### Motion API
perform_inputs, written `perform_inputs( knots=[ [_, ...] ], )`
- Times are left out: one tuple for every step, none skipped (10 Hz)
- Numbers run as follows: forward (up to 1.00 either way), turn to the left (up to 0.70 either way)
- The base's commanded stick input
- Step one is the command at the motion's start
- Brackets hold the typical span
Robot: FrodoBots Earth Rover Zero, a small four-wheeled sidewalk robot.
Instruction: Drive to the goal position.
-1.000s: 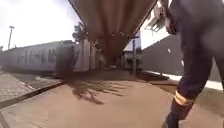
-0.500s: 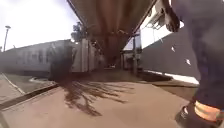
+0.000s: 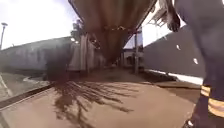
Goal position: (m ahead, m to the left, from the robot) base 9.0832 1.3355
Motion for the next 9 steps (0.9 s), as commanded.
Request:
perform_inputs(
  knots=[
    [0.7,0.0],
    [0.7,0.0],
    [0.7,0.0],
    [0.7,0.0],
    [0.7,0.0],
    [0.7,0.0],
    [0.7,0.0],
    [0.7,0.0],
    [0.7,0.0]
  ],
)
